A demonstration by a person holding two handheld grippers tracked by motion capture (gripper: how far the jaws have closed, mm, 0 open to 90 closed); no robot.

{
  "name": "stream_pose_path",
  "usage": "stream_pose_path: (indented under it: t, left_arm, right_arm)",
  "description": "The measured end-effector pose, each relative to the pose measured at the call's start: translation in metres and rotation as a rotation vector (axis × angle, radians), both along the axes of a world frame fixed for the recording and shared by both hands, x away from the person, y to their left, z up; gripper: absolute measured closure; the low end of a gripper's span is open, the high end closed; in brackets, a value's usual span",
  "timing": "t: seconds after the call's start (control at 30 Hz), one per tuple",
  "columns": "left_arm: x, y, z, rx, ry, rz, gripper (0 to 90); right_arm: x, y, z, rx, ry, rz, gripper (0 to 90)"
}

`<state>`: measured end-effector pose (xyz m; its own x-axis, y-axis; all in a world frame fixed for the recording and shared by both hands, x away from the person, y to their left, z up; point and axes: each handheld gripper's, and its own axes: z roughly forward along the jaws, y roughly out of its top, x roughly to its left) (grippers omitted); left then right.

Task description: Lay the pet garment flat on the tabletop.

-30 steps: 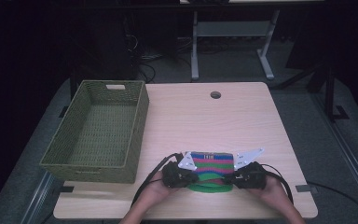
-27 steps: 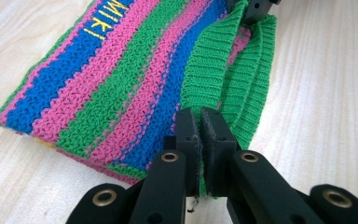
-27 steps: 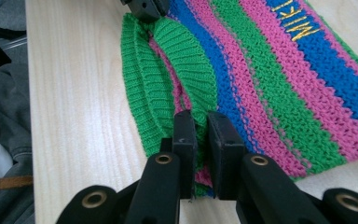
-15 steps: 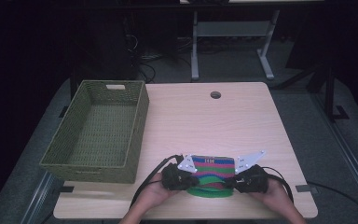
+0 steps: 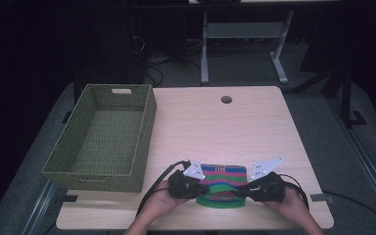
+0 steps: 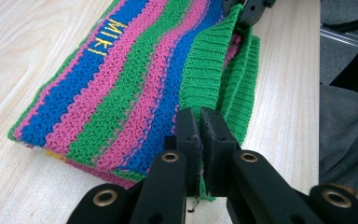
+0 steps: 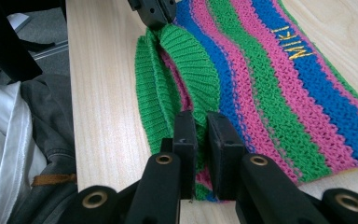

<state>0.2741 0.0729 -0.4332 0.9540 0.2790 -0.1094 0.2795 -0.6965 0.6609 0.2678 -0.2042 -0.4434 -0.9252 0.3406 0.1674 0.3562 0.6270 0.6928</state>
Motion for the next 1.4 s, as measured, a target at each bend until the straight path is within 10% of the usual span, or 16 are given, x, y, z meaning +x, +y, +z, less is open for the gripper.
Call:
stream_pose_path:
  t: [1.4]
  left_arm:
    - [0.000,0.001,0.031,-0.052,0.008,-0.010,86.7]
  right_arm:
    - [-0.001,0.000,0.042,0.024,-0.063,0.019,82.4]
